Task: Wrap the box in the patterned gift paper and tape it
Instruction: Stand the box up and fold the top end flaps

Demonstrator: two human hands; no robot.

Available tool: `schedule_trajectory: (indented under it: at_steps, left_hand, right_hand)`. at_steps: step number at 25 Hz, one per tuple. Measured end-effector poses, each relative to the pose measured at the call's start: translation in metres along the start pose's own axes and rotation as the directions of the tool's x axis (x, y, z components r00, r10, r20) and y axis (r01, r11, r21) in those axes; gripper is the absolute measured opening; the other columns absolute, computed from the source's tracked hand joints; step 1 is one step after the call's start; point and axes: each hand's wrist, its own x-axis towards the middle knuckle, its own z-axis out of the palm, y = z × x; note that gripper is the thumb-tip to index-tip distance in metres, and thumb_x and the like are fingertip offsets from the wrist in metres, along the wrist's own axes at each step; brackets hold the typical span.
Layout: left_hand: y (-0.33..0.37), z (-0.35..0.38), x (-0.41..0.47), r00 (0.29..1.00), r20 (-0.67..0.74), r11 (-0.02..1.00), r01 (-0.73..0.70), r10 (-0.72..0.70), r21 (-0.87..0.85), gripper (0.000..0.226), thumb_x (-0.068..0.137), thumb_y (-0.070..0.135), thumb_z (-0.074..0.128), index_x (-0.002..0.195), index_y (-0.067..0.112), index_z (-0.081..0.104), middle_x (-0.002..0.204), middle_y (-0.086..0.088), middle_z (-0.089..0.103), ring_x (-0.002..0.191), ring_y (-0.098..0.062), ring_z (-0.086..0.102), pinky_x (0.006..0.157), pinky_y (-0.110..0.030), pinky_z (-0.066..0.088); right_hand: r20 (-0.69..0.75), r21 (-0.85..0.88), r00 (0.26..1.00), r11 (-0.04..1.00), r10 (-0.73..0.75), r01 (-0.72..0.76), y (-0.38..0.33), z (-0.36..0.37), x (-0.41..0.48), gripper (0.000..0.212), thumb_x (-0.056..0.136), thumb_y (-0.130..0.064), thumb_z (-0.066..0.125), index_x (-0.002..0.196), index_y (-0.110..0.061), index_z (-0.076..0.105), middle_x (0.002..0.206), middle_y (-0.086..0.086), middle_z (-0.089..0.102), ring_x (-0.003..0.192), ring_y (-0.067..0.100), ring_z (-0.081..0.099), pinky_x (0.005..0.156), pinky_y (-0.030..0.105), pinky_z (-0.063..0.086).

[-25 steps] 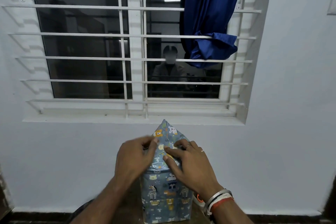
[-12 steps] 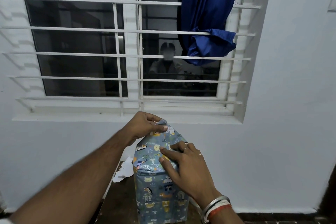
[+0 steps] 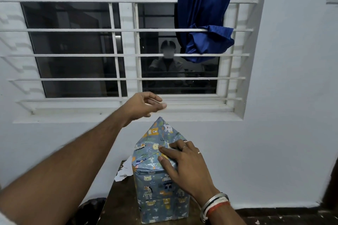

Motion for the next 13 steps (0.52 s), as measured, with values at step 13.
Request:
schedule_trajectory:
  at_steps: [13]
  left_hand:
    - [-0.022, 0.044, -0.022, 0.974, -0.217, 0.997, -0.064, 0.071, 0.037, 0.031, 0.080, 0.041, 0.085, 0.105, 0.029, 0.072, 0.085, 0.004, 0.079, 0.080, -0.011, 0.075, 0.081, -0.038, 0.063]
  right_hand:
    - [0.004, -0.018, 1.000, 1.000, -0.019, 0.019, 0.000, -0.003, -0.003, 0.048, 0.102, -0.065, 0.033, 0.138, -0.046, 0.060, 0.124, -0.015, 0.059, 0.118, 0.011, 0.047, 0.101, 0.034, 0.044]
